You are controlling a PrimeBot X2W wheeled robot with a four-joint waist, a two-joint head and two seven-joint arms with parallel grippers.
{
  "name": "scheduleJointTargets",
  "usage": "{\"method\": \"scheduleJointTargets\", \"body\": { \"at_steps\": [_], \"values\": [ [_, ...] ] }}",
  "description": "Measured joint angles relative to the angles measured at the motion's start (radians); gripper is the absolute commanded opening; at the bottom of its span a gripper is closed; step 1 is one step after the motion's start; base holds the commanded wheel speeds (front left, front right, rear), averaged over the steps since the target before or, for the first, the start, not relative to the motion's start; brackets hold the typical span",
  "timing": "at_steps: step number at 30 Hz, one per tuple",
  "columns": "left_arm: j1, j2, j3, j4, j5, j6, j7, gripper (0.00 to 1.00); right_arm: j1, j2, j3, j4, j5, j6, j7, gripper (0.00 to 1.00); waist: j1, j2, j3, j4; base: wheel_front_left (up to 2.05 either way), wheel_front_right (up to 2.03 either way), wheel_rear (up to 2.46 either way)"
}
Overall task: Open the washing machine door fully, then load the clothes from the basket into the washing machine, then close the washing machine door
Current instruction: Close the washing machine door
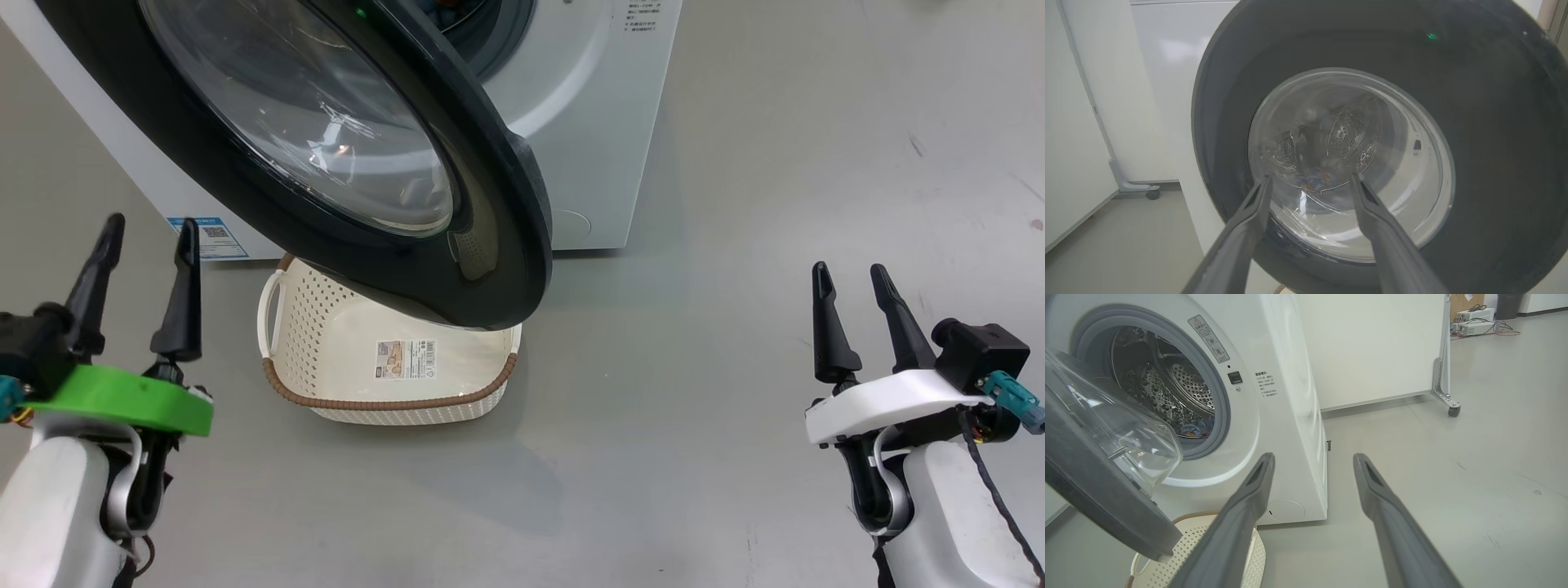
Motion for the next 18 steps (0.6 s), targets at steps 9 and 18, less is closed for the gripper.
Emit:
{"method": "scheduleJointTargets", "body": {
  "at_steps": [9, 18],
  "values": [
    [0.056, -0.016, -0.008, 0.071, 0.106, 0.023, 0.0, 1.0, 0.0, 0.001, -0.001, 0.0, 0.0, 0.0, 0.0, 1.0, 0.0, 0.0, -0.01, -0.004, 0.0, 0.0, 0.0],
    [0.102, -0.083, 0.023, 0.108, 0.118, 0.065, 0.0, 1.0, 0.002, 0.002, -0.002, -0.002, 0.0, 0.0, 0.0, 1.0, 0.0, 0.0, -0.021, -0.014, 0.0, 0.0, 0.0]
  ]
}}
